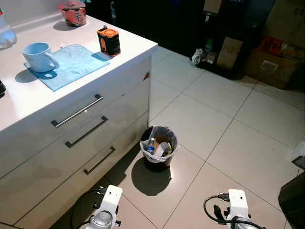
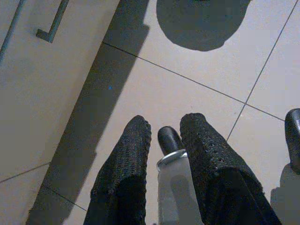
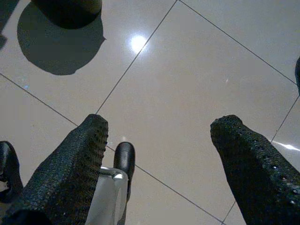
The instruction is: Kitchen organization
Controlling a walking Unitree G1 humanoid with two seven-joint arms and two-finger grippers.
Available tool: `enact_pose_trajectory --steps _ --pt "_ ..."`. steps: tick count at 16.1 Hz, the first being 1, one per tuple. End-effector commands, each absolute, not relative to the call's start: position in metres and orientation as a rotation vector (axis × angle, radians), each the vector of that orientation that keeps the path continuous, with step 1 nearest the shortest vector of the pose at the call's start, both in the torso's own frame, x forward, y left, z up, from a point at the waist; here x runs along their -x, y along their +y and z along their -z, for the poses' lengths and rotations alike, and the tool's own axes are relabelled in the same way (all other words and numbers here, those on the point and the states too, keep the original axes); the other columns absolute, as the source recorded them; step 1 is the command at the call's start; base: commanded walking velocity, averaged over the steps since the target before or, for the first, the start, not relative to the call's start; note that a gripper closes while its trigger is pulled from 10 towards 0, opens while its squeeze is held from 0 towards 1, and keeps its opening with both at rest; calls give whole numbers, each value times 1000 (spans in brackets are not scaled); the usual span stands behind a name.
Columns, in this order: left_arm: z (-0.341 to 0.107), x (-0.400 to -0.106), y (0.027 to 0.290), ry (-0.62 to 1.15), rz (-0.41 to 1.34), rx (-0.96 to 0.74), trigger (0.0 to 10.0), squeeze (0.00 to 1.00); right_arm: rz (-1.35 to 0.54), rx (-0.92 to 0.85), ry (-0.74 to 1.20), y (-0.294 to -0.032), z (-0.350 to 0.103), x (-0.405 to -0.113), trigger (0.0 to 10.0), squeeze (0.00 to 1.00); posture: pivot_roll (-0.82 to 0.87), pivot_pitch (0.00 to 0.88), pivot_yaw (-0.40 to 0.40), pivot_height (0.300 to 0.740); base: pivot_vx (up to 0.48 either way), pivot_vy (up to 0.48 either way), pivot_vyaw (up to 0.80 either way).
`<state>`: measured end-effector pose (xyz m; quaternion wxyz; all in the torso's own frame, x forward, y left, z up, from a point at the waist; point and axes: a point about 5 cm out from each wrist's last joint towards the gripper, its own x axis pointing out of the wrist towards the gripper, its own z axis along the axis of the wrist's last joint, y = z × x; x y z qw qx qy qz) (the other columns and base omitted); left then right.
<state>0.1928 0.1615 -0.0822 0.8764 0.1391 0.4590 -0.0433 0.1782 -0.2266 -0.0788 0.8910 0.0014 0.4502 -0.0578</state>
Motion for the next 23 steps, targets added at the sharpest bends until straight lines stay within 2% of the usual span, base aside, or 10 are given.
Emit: enact_pose_trajectory --steps 1,10,16,23 --pt "83 -191 163 963 68 -280 10000 0 113 13 929 -230 77 -181 10000 0 -58 56 -27 740 0 0 0" --pt "83 -191 162 966 76 -287 10000 0 101 24 927 -231 75 -183 10000 0 -60 49 -23 740 0 0 0" --pt "81 -197 156 958 140 -333 10000 0 138 13 916 -233 75 -183 10000 0 -179 52 20 740 0 0 0" --pt "76 -206 147 939 176 -349 10000 0 164 16 913 -238 74 -181 10000 0 -226 51 22 740 0 0 0"
